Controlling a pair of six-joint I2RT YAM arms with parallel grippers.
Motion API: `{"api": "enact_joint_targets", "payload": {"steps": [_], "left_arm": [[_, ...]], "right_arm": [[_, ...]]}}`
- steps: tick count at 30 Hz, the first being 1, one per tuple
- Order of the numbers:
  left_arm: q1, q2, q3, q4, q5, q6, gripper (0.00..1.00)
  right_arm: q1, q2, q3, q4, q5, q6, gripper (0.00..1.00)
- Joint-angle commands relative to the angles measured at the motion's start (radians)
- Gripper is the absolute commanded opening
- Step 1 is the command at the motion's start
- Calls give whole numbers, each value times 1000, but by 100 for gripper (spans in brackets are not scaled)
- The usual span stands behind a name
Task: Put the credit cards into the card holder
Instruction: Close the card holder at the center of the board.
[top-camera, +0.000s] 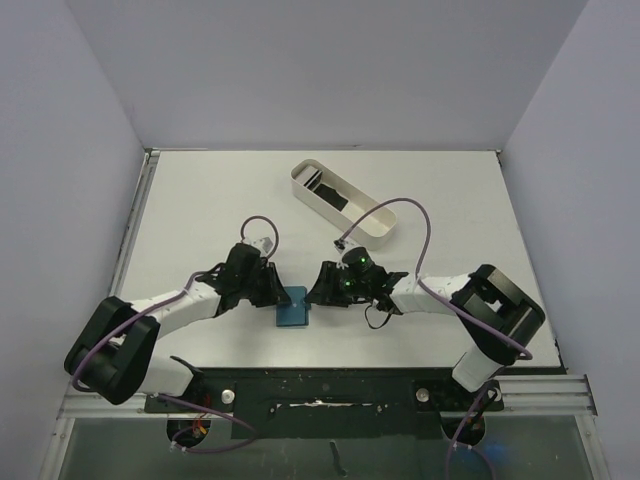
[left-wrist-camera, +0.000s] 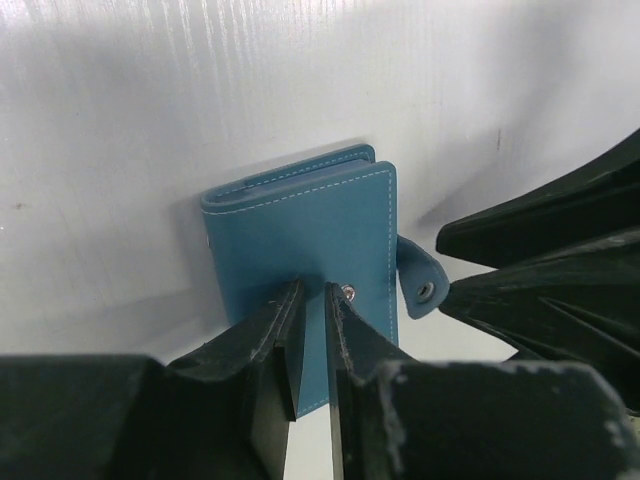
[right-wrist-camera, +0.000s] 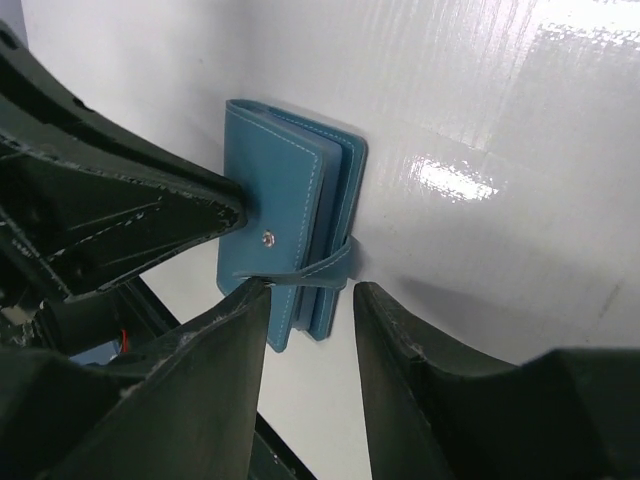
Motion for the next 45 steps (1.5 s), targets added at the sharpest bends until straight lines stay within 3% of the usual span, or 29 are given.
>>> {"api": "enact_joint_targets", "payload": {"steps": [1,10,26,33,36,45], "left_arm": [[-12,-9,-44,42,-33,-22,14],[-15,-24,-86,93,-30,-69,14],[-20,-80,-163,227,-19,-195,14],[-8,-174,-136,146,-27,-198,14],[2,-220,-106,85,-32,-177,20],[14,-268,-79,-60,-80,-87,24]], "right_arm": [[17,31,53,61,-31,62,38],[35,62,78,86,-60,58,29],[50,88,134,-19,0,-5,29],[52,119,164,-73,19,-29,28],[54,134,172,-87,17,-32,27],[56,155,193,-124,22,-47,25]]}}
